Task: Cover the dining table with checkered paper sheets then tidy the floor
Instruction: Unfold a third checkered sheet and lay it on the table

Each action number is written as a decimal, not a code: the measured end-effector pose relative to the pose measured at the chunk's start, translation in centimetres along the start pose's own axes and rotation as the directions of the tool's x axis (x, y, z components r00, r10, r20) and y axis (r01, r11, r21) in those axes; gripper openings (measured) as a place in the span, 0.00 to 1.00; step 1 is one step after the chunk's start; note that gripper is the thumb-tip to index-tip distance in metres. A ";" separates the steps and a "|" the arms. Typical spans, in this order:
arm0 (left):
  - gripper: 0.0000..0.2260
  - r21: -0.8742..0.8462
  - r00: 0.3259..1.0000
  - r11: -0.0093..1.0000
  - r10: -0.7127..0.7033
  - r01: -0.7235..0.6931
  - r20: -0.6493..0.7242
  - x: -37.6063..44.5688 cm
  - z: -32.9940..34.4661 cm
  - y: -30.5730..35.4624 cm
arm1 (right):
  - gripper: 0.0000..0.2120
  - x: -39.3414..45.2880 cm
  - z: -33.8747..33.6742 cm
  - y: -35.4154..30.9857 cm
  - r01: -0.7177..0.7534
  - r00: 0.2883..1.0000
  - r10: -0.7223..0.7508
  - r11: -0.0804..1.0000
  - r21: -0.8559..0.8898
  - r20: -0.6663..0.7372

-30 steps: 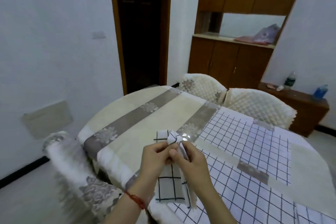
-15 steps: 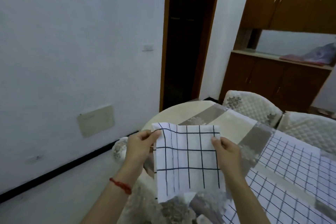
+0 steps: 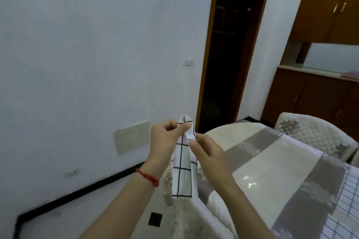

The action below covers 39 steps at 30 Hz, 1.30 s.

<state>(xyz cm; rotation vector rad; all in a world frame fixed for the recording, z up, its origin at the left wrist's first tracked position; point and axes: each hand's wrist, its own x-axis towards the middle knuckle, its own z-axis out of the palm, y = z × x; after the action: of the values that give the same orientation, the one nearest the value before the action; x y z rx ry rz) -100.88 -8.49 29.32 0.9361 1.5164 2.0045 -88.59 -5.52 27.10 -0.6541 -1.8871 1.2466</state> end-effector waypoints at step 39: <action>0.15 0.583 0.916 0.717 0.210 -0.382 0.341 27.5 -15.5 -2.1 | 0.05 30.1 8.5 4.9 0.088 0.978 -0.049 0.978 -0.191 0.201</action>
<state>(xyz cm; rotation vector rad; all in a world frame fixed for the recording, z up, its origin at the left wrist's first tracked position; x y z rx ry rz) -130.82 1.54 31.52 1.7403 2.0422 1.4499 -112.80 14.68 30.19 -0.5809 -2.1995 1.1211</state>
